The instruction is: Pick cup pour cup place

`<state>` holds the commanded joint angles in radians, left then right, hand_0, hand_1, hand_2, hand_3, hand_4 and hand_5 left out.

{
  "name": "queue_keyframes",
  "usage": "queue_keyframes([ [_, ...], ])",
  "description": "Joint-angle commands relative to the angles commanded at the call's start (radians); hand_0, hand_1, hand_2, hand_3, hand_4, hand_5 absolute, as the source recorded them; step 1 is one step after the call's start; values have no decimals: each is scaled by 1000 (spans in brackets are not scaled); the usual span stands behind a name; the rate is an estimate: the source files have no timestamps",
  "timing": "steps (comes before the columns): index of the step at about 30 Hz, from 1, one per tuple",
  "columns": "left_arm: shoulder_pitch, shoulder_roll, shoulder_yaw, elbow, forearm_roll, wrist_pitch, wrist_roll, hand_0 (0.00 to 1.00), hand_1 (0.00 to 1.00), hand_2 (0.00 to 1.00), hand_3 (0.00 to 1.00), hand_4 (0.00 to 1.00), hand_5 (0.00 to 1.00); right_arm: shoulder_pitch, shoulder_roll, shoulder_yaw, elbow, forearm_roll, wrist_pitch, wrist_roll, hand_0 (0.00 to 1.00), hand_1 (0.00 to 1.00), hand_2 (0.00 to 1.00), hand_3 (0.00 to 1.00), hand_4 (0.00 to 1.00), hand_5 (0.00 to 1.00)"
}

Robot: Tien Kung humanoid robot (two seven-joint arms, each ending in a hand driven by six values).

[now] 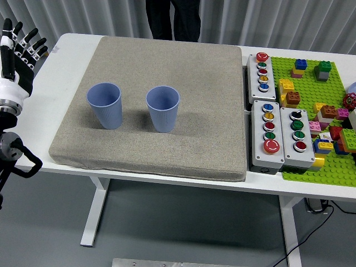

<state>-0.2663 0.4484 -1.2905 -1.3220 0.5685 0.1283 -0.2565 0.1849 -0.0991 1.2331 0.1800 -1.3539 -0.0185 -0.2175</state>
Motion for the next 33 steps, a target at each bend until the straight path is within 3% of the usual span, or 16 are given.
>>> queue_keyframes([
  [6,77,0,3,-77,111,-38,8,821,817,916,998,912,647,6,-2,9,0,-12,1,-2,688,658,580,584,2,5],
  [7,85,-1,4,-87,133,-44,11,880,858,989,998,850,309,6,-2,11,0,-14,2,-2,688,658,580,584,2,7],
  [12,121,-5,27,-115,184,-60,18,880,858,989,998,850,309,7,-3,20,0,-25,4,-4,688,658,580,584,2,7],
  [13,126,-6,31,-118,196,-61,21,902,879,998,998,802,221,7,-3,22,0,-27,5,-4,688,658,579,583,2,12],
  [18,140,-16,53,-101,253,-66,35,902,879,998,998,802,221,5,-3,30,0,-34,6,-5,688,658,579,583,2,12],
  [19,140,-17,54,-98,255,-66,36,998,938,998,998,834,227,5,-3,30,0,-34,6,-5,688,658,579,582,2,10],
  [24,125,-21,56,-60,270,-59,38,998,938,998,998,834,227,6,-2,27,0,-35,6,-6,688,658,579,582,2,10],
  [25,125,-22,54,-56,271,-59,38,998,947,998,998,871,273,6,-2,26,0,-33,6,-6,688,657,579,582,2,10],
  [33,144,-26,58,-64,291,-64,45,998,955,998,998,889,310,6,-2,30,0,-36,5,-4,688,657,579,582,2,9],
])
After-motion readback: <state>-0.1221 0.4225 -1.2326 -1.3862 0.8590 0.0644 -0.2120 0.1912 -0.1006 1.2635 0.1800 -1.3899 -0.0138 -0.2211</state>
